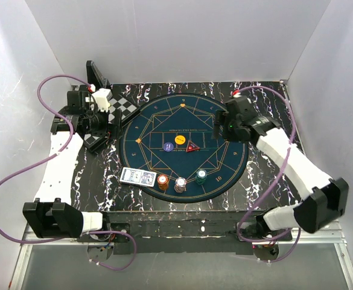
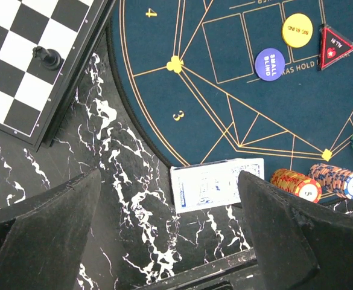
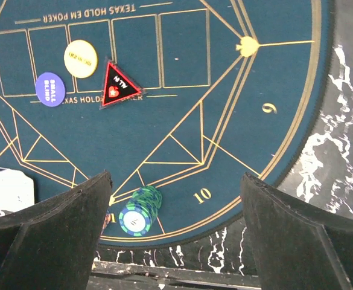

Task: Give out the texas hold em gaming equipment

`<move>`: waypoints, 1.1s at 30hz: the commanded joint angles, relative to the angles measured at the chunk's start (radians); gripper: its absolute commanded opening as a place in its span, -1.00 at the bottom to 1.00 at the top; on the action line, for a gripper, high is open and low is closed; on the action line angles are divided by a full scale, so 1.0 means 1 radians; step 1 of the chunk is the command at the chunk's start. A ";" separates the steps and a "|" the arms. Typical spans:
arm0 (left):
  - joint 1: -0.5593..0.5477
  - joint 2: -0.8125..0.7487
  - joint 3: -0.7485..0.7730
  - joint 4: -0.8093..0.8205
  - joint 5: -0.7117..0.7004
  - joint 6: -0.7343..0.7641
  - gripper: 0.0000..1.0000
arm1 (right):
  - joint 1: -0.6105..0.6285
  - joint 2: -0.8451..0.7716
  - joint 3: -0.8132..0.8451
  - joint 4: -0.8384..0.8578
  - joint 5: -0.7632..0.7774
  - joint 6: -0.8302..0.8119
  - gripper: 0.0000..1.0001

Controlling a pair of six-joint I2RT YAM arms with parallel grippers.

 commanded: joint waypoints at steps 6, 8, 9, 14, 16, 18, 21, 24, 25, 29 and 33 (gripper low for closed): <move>-0.009 0.065 0.019 0.092 0.189 0.046 0.96 | 0.162 0.331 0.266 0.052 0.045 -0.044 0.89; -0.043 0.107 0.025 0.121 0.180 0.063 0.96 | 0.162 0.402 0.346 0.002 0.052 -0.029 0.86; -0.074 0.136 0.033 0.136 0.162 0.075 0.96 | 0.162 0.419 0.378 -0.017 0.063 -0.023 0.86; -0.193 0.332 0.127 0.161 0.108 0.123 0.96 | 0.154 0.329 0.277 0.029 0.115 -0.032 0.86; -0.229 0.404 0.160 0.176 0.098 0.143 0.96 | 0.139 0.251 0.199 0.055 0.120 -0.032 0.86; -0.265 0.470 0.191 0.193 0.076 0.170 0.96 | 0.119 0.171 0.115 0.078 0.114 -0.018 0.86; -0.305 0.554 0.222 0.215 0.073 0.209 0.96 | 0.096 0.062 0.009 0.106 0.094 0.008 0.85; -0.348 0.610 0.226 0.238 0.058 0.241 0.96 | 0.079 -0.010 -0.063 0.113 0.077 0.032 0.84; -0.364 0.624 0.225 0.247 0.050 0.247 0.96 | 0.075 -0.024 -0.080 0.113 0.072 0.037 0.84; -0.419 0.657 0.213 0.285 0.018 0.265 0.96 | 0.065 -0.064 -0.117 0.115 0.060 0.054 0.84; -0.459 0.685 0.202 0.307 0.004 0.281 0.96 | 0.059 -0.083 -0.123 0.104 0.062 0.066 0.84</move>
